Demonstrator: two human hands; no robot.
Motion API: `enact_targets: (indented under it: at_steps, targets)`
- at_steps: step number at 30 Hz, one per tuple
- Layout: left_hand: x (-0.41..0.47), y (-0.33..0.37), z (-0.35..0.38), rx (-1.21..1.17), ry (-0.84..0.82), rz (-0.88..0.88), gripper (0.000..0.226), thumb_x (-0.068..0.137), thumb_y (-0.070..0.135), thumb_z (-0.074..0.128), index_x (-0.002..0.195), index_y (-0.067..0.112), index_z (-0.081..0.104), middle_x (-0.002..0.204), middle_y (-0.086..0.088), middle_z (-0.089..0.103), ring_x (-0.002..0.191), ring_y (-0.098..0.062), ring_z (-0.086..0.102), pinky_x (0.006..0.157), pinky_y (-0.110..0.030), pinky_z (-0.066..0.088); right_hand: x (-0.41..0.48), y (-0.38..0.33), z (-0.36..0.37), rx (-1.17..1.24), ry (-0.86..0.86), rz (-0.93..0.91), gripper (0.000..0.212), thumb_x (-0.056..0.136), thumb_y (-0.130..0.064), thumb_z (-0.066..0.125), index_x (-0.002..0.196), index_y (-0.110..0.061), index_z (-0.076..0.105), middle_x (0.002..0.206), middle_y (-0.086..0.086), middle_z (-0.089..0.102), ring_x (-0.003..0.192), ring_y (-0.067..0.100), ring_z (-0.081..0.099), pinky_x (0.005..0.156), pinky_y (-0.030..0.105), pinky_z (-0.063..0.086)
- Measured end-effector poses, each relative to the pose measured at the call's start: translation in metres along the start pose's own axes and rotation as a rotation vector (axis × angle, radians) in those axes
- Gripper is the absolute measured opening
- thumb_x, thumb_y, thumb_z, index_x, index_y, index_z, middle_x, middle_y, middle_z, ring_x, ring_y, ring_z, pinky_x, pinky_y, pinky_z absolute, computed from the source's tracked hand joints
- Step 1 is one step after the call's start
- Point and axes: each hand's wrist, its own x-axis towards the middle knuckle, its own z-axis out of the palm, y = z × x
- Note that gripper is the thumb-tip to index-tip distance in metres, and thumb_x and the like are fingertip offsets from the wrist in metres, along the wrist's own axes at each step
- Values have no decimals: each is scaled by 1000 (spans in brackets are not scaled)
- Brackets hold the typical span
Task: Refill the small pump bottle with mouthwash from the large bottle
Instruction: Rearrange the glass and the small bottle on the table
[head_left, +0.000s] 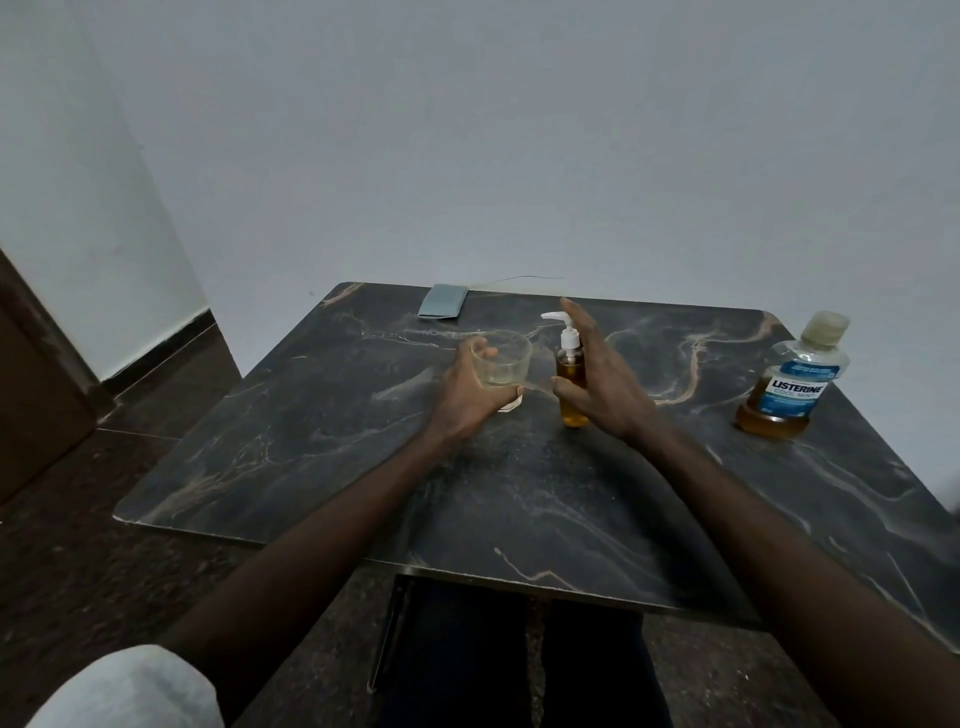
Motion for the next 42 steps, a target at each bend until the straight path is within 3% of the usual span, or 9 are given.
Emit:
enact_targets:
  at_steps: [7,11,14,16,23,28,31,36,42]
  targets:
    - [3,-7,1,-85,-33,-9,93,72,28,95,149,21,41,142,5,60,124,-11,61,91,-15,49,9,-7,4,-55,25,-60,88,85,-32,58,158,-48,13,118,5,63,72,0,51,71,34,47]
    - [3,-8,0,-110,-78,11,93,72,28,94,148,22,41,141,7,62,123,-7,61,102,-27,53,12,-11,9,-32,23,-96,82,84,-35,63,155,-44,22,91,-17,60,76,-1,59,67,14,41]
    - [3,-10,0,-139,-127,9,93,74,20,94,149,18,40,140,5,61,126,-8,62,104,-28,54,15,-14,12,-47,-9,-97,83,86,-31,72,153,-42,24,107,-4,67,75,10,65,71,38,56]
    - [3,-10,-1,-149,-149,9,92,75,16,93,150,16,39,141,4,61,127,-10,62,105,-29,55,16,-15,12,-84,-34,-98,87,84,-28,75,153,-40,23,112,1,67,79,21,67,75,44,57]
    - [2,-7,-2,-143,-165,16,90,77,15,92,149,16,39,140,4,61,127,-10,61,103,-25,54,20,-7,12,-102,-72,-104,87,80,-31,73,151,-38,24,101,-4,63,78,19,62,73,37,51]
    - [2,-6,-2,-142,-166,18,88,78,12,91,149,16,39,141,3,61,127,-11,61,104,-26,53,20,-5,13,-97,-62,-99,83,78,-26,72,148,-36,27,82,-15,56,72,5,59,65,31,44]
    - [2,-6,-2,-134,-168,15,87,78,14,91,149,18,40,134,10,61,121,-4,61,98,-16,53,19,-5,13,-114,-55,-102,79,78,-24,73,144,-34,30,83,-10,59,70,10,59,65,33,47]
    - [3,-8,-1,-149,-170,20,86,78,10,89,149,16,39,141,2,60,125,-13,64,106,-34,55,20,-5,16,-139,-60,-123,67,79,-18,72,134,-32,36,76,-13,55,68,8,58,62,36,51]
    - [4,-11,-1,-167,-174,21,86,77,11,90,147,17,40,139,2,62,125,-11,64,105,-34,56,20,-4,18,-182,-68,-120,75,84,-25,71,145,-31,28,90,-2,64,73,22,63,68,43,56]
